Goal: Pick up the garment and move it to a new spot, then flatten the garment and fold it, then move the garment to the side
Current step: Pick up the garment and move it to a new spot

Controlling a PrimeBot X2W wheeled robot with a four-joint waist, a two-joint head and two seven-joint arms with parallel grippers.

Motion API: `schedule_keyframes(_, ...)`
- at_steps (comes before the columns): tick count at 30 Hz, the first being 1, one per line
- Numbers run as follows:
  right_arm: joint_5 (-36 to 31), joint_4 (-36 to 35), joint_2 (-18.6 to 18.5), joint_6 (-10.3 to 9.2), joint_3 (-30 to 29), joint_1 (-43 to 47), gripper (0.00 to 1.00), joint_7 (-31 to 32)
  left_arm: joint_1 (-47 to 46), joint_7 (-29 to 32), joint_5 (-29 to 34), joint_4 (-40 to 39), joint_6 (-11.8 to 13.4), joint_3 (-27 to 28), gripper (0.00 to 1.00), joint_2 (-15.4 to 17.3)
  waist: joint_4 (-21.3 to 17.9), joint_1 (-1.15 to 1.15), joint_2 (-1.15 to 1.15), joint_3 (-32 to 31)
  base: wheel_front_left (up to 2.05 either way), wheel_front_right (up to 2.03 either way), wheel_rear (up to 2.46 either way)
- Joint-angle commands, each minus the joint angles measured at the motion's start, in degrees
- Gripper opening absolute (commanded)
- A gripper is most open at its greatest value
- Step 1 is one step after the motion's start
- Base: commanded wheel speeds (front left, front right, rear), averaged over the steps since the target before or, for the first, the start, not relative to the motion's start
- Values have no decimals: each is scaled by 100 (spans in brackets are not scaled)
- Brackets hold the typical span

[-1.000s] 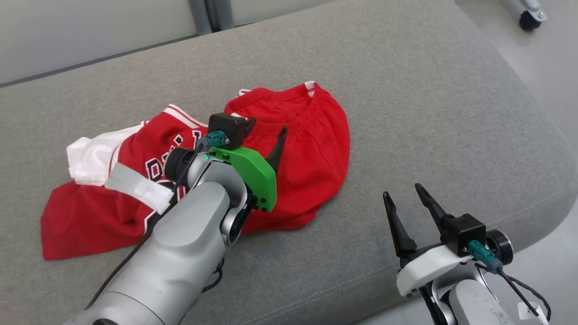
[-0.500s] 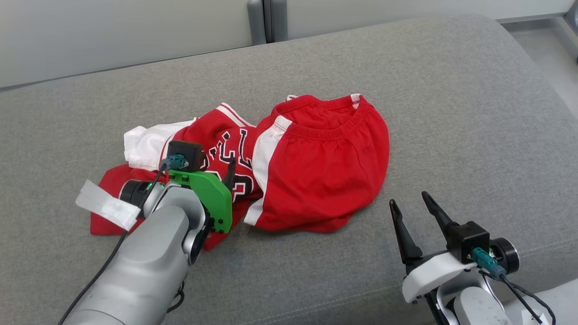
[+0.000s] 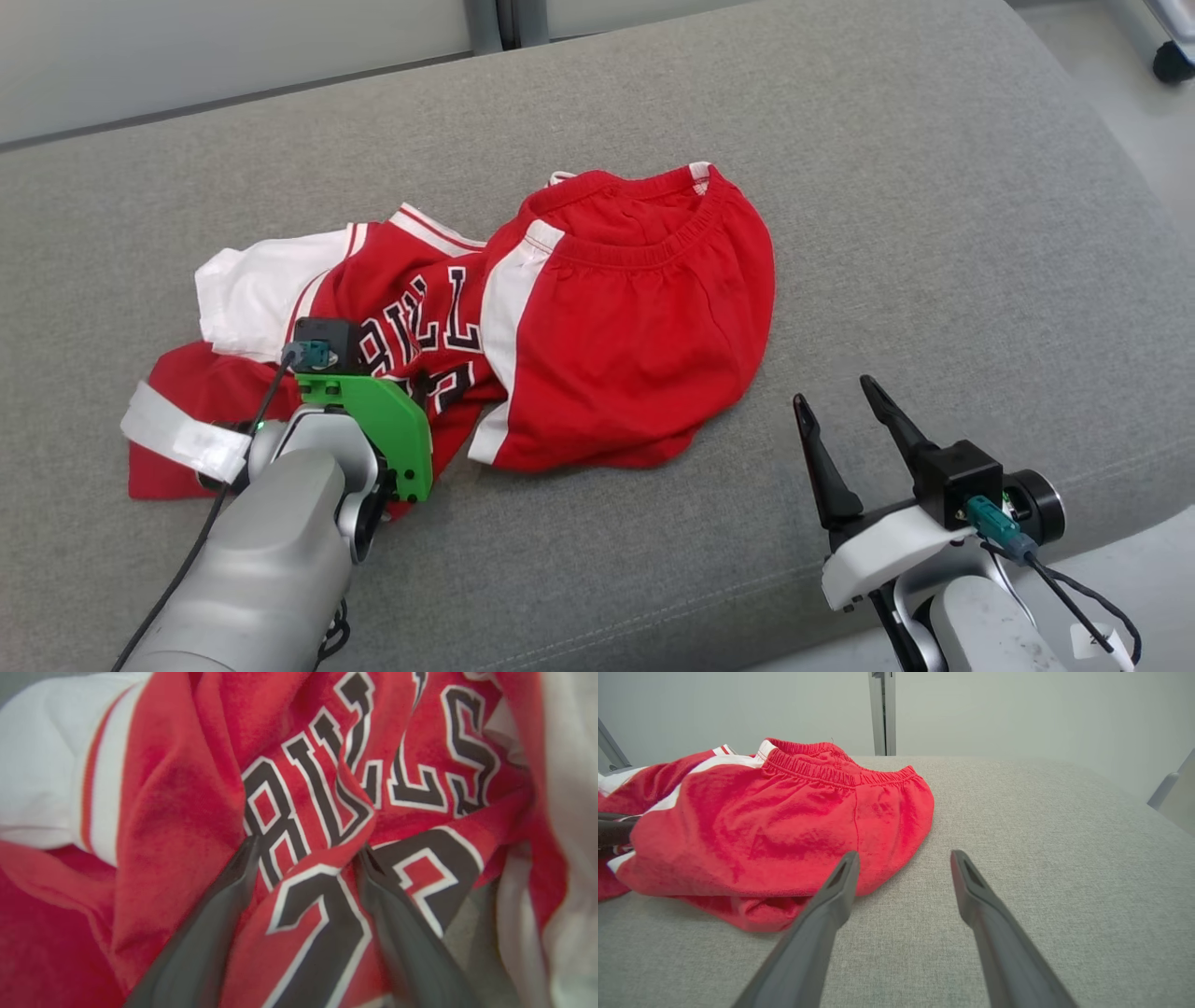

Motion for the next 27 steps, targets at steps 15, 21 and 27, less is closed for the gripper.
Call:
schedule_keyframes(15, -8, 29, -12, -1, -91, 33, 100, -12, -264, -772, -164, 477, 43, 235, 0, -8, 129, 0, 0, -48, 0, 0, 0)
schedule_keyframes(21, 47, 56, -13, -1, -48, 66, 100, -2, -770, -873, -185, 483, -77, 319, 0, 288, 346, 0, 0, -211, 0, 0, 0)
schedule_keyframes(27, 89, 89, -13, -1, -18, 140, 100, -12, -1318, -799, -171, 398, -242, 391, 0, 768, 379, 0, 0, -287, 0, 0, 0)
